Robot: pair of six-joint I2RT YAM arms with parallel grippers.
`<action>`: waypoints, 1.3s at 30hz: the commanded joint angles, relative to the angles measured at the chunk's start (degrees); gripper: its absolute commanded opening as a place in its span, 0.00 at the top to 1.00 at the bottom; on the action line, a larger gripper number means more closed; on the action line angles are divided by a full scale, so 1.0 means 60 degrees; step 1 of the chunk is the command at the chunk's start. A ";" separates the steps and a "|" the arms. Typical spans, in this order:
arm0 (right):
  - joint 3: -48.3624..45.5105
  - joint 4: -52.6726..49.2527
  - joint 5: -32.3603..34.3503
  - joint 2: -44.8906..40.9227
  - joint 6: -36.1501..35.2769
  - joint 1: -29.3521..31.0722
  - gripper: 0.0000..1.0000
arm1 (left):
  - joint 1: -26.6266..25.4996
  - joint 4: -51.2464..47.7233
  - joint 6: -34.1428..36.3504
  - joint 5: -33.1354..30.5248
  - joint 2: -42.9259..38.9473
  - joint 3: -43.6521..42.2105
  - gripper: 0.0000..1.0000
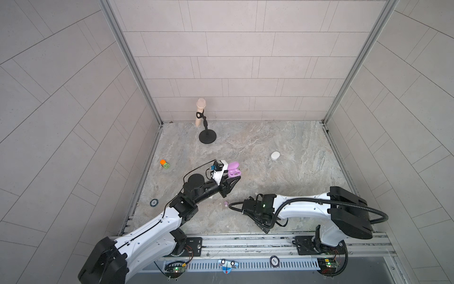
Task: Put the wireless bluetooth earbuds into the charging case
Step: 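Move the right gripper down toward the pink earbuds on the table, then lower the open right gripper over a pink earbud and close on it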
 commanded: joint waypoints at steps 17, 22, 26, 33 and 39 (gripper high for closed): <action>0.0199 -0.0403 0.2238 -0.1517 -0.0270 -0.2083 0.22 | 0.0058 0.0223 -0.0034 0.0059 0.0077 0.0042 0.82; -0.0153 0.0086 -0.0194 -0.2100 -0.0262 -0.2496 0.21 | 0.0060 0.0184 -0.0021 0.0065 0.0058 0.0061 0.81; -0.0751 0.0485 -0.1500 -0.2430 0.0132 -0.2481 0.22 | 0.0060 0.0186 -0.0034 0.0089 0.0079 0.0040 0.81; -0.1559 0.0941 -0.3002 -0.2685 0.1793 -0.2653 0.25 | 0.0060 0.0197 -0.0050 0.0117 0.0086 0.0048 0.81; -0.1826 0.1891 -0.3590 -0.2439 0.2387 -0.2895 0.26 | 0.0068 0.0238 -0.0079 0.0147 0.0114 0.0040 0.81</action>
